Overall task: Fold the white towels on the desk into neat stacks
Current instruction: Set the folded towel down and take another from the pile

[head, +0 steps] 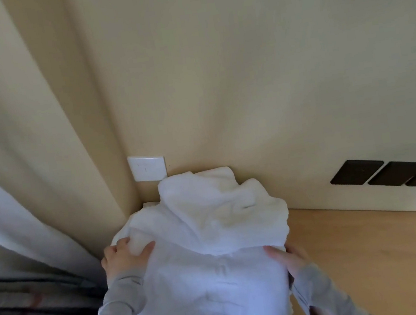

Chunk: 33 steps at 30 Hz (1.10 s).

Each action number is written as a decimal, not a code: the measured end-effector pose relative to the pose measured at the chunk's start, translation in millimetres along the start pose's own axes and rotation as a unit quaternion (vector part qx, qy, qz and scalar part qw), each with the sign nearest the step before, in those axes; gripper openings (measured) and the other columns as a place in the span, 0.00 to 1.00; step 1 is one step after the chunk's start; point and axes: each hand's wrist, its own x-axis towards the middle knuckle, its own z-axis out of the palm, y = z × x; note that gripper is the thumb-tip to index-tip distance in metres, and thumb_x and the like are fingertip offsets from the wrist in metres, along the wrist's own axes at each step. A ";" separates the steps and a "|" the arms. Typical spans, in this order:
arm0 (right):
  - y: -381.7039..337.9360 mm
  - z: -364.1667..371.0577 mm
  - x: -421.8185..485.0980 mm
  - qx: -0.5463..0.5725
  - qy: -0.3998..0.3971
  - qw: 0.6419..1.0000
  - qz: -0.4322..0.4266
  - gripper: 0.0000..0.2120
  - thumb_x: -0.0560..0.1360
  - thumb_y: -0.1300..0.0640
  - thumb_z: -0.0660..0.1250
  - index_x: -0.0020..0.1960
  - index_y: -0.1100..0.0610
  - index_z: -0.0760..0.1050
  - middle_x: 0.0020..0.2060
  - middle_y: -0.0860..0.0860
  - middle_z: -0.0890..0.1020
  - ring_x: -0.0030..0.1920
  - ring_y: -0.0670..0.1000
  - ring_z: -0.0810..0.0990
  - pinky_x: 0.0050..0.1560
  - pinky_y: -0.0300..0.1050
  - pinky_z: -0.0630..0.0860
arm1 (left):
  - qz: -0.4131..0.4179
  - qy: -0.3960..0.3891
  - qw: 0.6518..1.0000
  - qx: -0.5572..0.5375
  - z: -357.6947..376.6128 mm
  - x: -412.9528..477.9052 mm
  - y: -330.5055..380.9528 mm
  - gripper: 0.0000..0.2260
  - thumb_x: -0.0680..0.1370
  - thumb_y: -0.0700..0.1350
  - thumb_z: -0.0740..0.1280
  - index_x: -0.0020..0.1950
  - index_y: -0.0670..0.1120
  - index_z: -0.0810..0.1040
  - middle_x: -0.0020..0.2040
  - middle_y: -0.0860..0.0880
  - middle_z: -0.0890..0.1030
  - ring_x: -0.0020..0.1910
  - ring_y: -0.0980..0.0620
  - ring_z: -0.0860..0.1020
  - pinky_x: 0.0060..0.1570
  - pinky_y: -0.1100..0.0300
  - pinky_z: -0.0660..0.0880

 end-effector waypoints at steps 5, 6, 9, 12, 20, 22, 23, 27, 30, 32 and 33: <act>-3.7 -1.8 -9.0 0.005 0.012 1.000 -0.010 0.04 0.71 0.61 0.72 0.45 0.55 0.81 0.41 0.55 0.86 0.44 0.57 0.83 0.43 0.48 0.78 | -0.038 -0.071 0.995 -0.063 -16.4 -5.6 9.8 0.33 0.69 0.58 0.72 0.68 0.42 0.68 0.64 0.41 0.73 0.61 0.39 0.72 0.56 0.50 0.70; -2.5 -0.5 -11.1 0.008 0.009 1.000 -0.021 0.04 0.71 0.60 0.72 0.45 0.56 0.80 0.40 0.56 0.85 0.44 0.58 0.83 0.42 0.47 0.78 | -0.037 -0.077 0.994 -0.066 -21.0 -7.7 12.1 0.32 0.69 0.57 0.72 0.67 0.41 0.70 0.64 0.41 0.74 0.61 0.39 0.72 0.56 0.51 0.70; -7.1 0.0 -23.3 0.011 0.019 0.999 -0.034 0.06 0.71 0.60 0.72 0.47 0.60 0.80 0.40 0.57 0.85 0.39 0.58 0.84 0.35 0.45 0.79 | -0.019 -0.073 0.991 -0.106 -39.2 -17.1 19.4 0.29 0.70 0.54 0.73 0.64 0.40 0.73 0.61 0.40 0.76 0.58 0.39 0.74 0.55 0.51 0.71; -16.5 -8.9 -37.2 0.041 0.008 0.995 -0.090 0.04 0.73 0.61 0.70 0.47 0.59 0.80 0.36 0.55 0.86 0.34 0.54 0.85 0.27 0.40 0.77 | 0.033 -0.044 0.988 -0.148 -57.3 -36.1 31.8 0.25 0.71 0.52 0.72 0.64 0.41 0.73 0.59 0.40 0.77 0.58 0.38 0.74 0.56 0.50 0.70; -58.9 -38.2 -74.5 0.072 -0.015 0.970 -0.231 0.08 0.74 0.63 0.66 0.51 0.54 0.78 0.41 0.49 0.86 0.41 0.49 0.85 0.35 0.38 0.79 | 0.206 0.065 0.928 -0.304 -106.3 -109.5 93.9 0.11 0.74 0.42 0.70 0.52 0.39 0.73 0.41 0.44 0.74 0.41 0.46 0.71 0.39 0.63 0.68; -76.6 -53.5 -85.8 0.081 -0.006 0.964 -0.252 0.09 0.74 0.62 0.66 0.53 0.57 0.77 0.43 0.52 0.86 0.42 0.52 0.85 0.36 0.40 0.80 | 0.242 0.089 0.907 -0.333 -117.2 -125.4 110.9 0.10 0.75 0.42 0.69 0.53 0.41 0.73 0.38 0.46 0.71 0.37 0.49 0.69 0.32 0.75 0.67; -86.1 -61.2 -92.9 0.081 -0.002 0.960 -0.267 0.10 0.74 0.62 0.66 0.55 0.58 0.77 0.45 0.54 0.85 0.43 0.53 0.84 0.37 0.40 0.80 | 0.258 0.096 0.897 -0.346 -121.9 -133.4 119.4 0.10 0.75 0.42 0.69 0.53 0.42 0.73 0.38 0.47 0.71 0.36 0.50 0.68 0.30 0.78 0.66; -115.7 -93.0 -127.4 0.091 0.007 0.937 -0.337 0.09 0.76 0.63 0.63 0.54 0.56 0.77 0.46 0.54 0.84 0.45 0.53 0.83 0.45 0.45 0.81 | 0.307 0.116 0.864 -0.381 -131.6 -166.6 153.3 0.09 0.75 0.43 0.69 0.53 0.45 0.73 0.37 0.46 0.70 0.34 0.52 0.68 0.28 0.75 0.65; -127.7 -125.8 -154.8 0.087 0.034 0.922 -0.376 0.07 0.75 0.63 0.64 0.51 0.56 0.78 0.47 0.58 0.82 0.48 0.57 0.81 0.51 0.52 0.77 | 0.355 0.121 0.841 -0.390 -131.2 -195.8 181.0 0.09 0.74 0.43 0.70 0.50 0.47 0.73 0.34 0.49 0.70 0.30 0.62 0.70 0.29 0.77 0.65; -133.3 -155.4 -173.7 0.089 0.058 0.912 -0.396 0.04 0.75 0.63 0.65 0.47 0.57 0.78 0.44 0.58 0.81 0.46 0.57 0.79 0.50 0.53 0.75 | 0.389 0.114 0.824 -0.397 -127.5 -221.1 202.3 0.12 0.71 0.45 0.73 0.49 0.47 0.73 0.32 0.53 0.69 0.27 0.64 0.69 0.29 0.76 0.65; -135.9 -171.5 -183.6 0.089 0.071 0.907 -0.405 0.04 0.75 0.62 0.65 0.46 0.56 0.78 0.42 0.57 0.81 0.45 0.56 0.79 0.49 0.52 0.75 | 0.405 0.112 0.815 -0.398 -125.4 -235.0 213.4 0.13 0.69 0.48 0.72 0.49 0.47 0.72 0.32 0.53 0.68 0.26 0.64 0.69 0.29 0.76 0.65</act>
